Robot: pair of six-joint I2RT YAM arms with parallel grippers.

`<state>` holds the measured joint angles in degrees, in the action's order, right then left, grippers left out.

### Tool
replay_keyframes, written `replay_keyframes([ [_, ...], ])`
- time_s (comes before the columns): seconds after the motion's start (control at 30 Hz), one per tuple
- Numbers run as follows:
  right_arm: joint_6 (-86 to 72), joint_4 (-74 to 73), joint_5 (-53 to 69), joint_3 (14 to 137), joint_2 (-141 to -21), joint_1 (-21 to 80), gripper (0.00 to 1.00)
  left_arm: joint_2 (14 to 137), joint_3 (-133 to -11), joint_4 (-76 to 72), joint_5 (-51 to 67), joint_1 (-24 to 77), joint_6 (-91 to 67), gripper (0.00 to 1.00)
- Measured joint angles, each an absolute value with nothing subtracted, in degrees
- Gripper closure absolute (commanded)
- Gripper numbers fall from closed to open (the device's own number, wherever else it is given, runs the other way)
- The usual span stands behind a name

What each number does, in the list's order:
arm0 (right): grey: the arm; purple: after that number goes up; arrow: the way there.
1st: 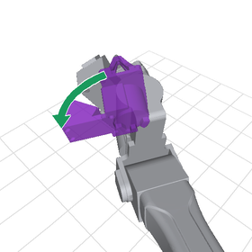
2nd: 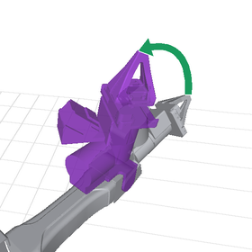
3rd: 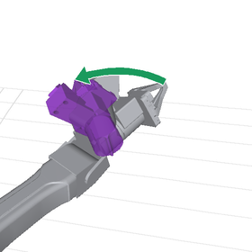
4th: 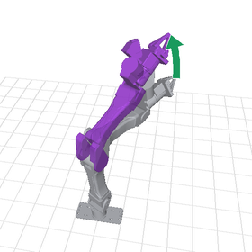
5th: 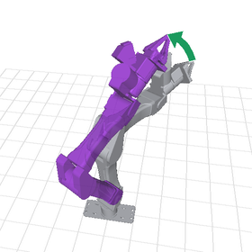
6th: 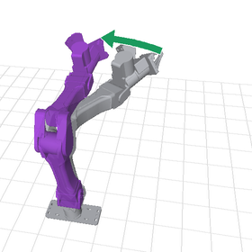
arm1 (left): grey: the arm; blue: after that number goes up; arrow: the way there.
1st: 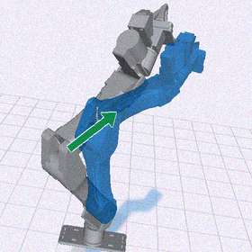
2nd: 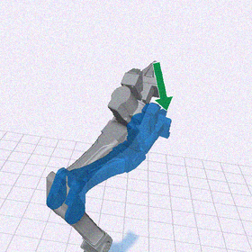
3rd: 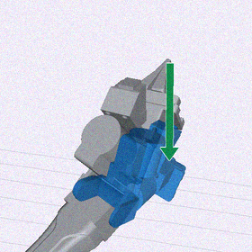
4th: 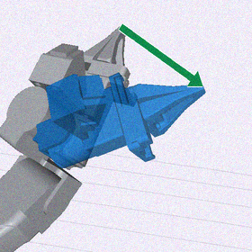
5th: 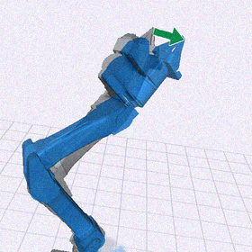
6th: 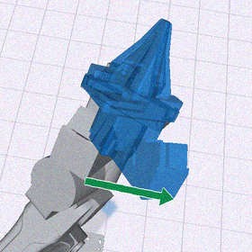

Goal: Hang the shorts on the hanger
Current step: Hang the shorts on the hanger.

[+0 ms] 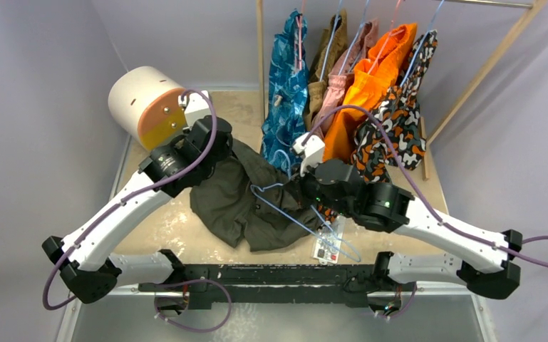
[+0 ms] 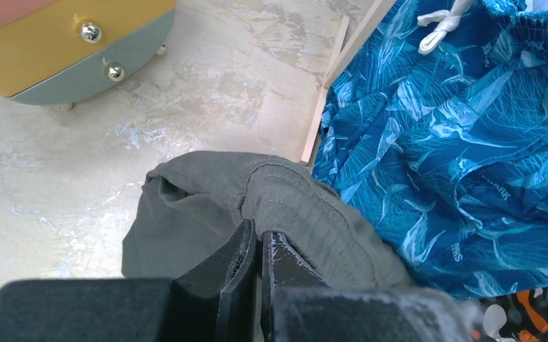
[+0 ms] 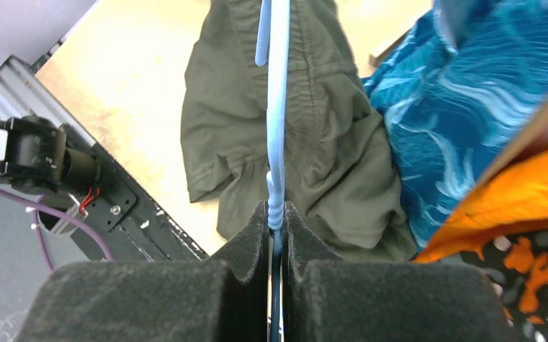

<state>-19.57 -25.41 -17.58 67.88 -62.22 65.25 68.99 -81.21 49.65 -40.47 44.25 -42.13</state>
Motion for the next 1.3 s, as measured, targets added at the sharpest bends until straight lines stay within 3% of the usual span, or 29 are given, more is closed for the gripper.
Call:
replay_keyframes([
  [0.37, -21.9, -34.1, -28.8, 72.4, -55.7, 65.3, 1.0, 66.7, -86.4, 54.2, -39.8, 44.2, -40.7, 1.0],
  [0.97, -24.1, -38.7, -37.5, 77.3, -48.4, 65.2, 1.0, 67.1, -98.6, 61.8, -37.9, 44.2, -39.3, 1.0],
  [1.3, -17.3, -31.9, -24.3, 75.5, -41.8, 65.2, 1.0, 67.3, -98.6, 61.8, -37.4, 44.2, -39.2, 1.0],
])
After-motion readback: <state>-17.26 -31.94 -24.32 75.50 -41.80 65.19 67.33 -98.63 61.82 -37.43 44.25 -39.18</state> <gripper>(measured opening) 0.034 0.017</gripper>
